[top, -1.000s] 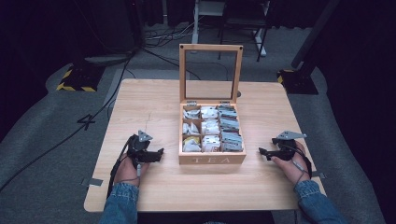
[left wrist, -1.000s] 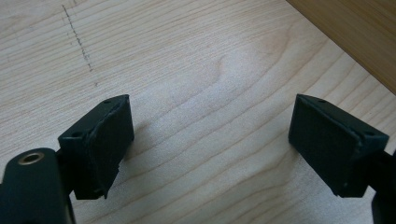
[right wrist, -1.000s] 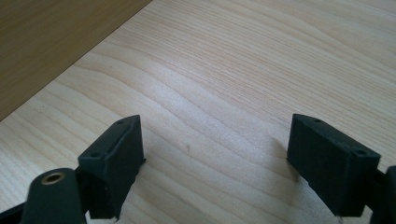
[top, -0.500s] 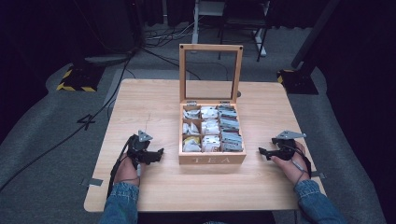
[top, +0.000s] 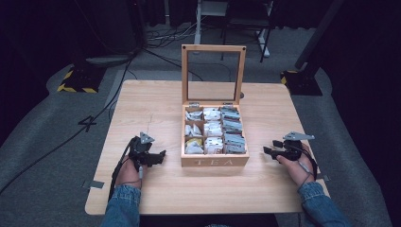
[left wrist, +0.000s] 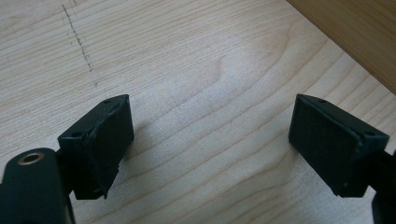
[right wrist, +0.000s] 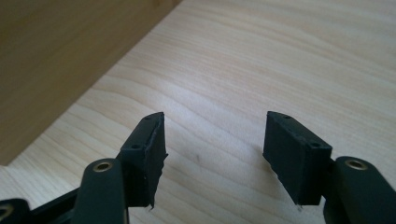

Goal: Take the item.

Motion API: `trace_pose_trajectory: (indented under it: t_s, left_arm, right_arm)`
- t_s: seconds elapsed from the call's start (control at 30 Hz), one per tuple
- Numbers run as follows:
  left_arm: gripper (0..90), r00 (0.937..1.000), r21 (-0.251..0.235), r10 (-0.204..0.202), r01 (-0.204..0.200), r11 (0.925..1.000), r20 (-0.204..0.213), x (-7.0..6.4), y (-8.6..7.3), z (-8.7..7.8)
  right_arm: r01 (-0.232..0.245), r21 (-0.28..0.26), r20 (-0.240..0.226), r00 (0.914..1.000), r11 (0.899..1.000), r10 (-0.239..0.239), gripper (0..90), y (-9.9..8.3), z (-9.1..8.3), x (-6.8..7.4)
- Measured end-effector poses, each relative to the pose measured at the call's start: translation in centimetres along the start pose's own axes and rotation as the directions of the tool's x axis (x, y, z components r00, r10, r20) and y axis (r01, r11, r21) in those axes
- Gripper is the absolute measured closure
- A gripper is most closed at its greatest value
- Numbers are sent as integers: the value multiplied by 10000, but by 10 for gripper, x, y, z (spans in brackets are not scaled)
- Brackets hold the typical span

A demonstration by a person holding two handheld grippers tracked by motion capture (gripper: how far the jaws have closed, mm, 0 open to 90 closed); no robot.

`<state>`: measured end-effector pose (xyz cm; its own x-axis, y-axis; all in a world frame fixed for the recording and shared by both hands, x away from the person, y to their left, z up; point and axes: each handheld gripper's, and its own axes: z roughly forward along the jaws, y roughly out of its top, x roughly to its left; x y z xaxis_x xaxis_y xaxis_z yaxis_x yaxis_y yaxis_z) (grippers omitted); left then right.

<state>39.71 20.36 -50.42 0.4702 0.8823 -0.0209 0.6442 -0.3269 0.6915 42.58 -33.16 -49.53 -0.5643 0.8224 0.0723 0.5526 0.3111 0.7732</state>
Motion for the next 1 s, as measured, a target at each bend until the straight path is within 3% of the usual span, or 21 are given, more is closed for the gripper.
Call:
trace_pose_trajectory:
  t_s: [0.27,0.37,0.7,1.0]
  left_arm:
    - [143,9997,6,-174,174,9998,-179,-2,-1,-1]
    - [151,9998,-20,2,-3,10000,-186,-3,-1,-1]
    - [142,9996,-6,-241,241,9997,-167,-5,-2,-2]
    - [136,9996,3,-224,224,9997,-148,-4,-2,-2]
  right_arm:
    - [530,-569,-184,9984,9970,-541,395,19,-12,16]
    - [593,-674,-309,9976,9960,-615,395,26,-16,20]
    - [816,-1252,-778,9927,9888,-918,396,52,-28,37]
    - [941,-1359,-1182,9868,9862,-1105,399,63,-31,49]
